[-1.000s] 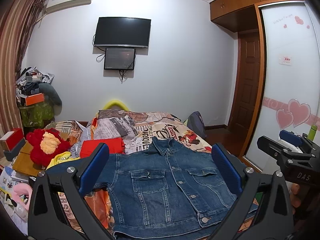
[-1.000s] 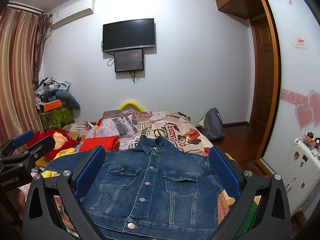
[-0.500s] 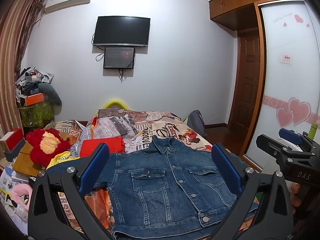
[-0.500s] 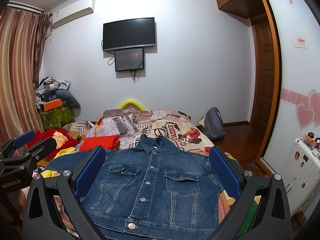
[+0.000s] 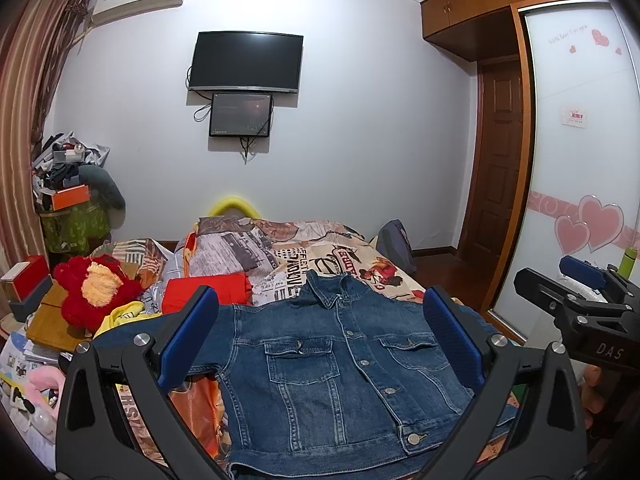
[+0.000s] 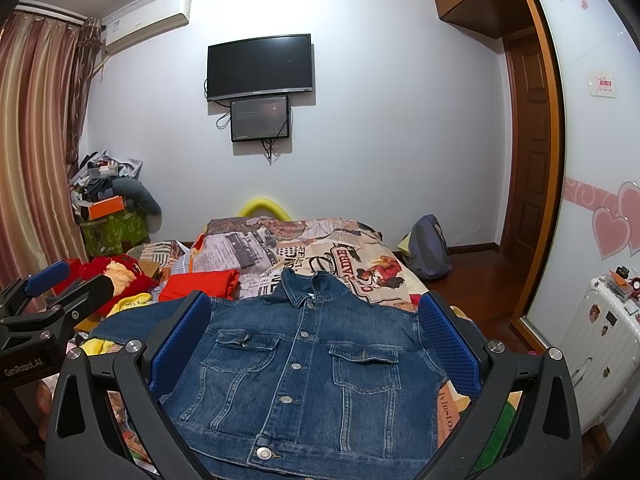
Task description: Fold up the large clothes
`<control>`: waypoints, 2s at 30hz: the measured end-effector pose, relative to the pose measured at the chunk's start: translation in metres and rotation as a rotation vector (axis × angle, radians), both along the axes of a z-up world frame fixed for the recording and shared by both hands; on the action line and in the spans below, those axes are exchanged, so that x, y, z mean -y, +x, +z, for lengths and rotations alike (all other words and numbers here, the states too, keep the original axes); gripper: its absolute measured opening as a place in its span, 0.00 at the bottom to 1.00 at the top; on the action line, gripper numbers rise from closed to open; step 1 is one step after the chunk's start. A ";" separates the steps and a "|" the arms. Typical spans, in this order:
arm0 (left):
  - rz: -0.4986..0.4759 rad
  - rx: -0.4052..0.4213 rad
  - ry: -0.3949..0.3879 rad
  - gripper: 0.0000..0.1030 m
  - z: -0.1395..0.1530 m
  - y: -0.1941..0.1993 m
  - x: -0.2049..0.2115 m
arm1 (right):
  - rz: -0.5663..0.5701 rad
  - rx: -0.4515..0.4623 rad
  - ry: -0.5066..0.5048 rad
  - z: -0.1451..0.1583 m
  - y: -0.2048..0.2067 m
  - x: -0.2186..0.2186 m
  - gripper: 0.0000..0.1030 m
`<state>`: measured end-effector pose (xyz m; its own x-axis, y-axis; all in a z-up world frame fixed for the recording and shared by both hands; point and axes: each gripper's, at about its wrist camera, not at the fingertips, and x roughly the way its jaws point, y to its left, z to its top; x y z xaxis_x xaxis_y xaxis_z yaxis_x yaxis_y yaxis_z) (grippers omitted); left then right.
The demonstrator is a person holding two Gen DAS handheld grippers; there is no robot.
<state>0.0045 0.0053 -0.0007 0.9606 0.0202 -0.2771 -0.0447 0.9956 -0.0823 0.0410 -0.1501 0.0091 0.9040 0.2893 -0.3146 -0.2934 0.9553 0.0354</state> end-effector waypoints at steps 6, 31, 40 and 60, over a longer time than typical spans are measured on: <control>0.000 -0.001 0.002 1.00 0.000 0.000 0.000 | 0.000 -0.002 -0.002 0.001 0.001 0.000 1.00; 0.026 -0.028 0.023 1.00 -0.002 0.020 -0.007 | 0.002 -0.037 -0.009 -0.003 0.019 -0.004 1.00; 0.158 -0.035 0.055 1.00 -0.012 0.047 -0.055 | -0.024 -0.086 -0.022 -0.013 0.053 -0.011 1.00; 0.529 -0.372 -0.466 1.00 -0.145 0.086 -0.331 | -0.121 -0.331 -0.019 -0.075 0.159 -0.013 1.00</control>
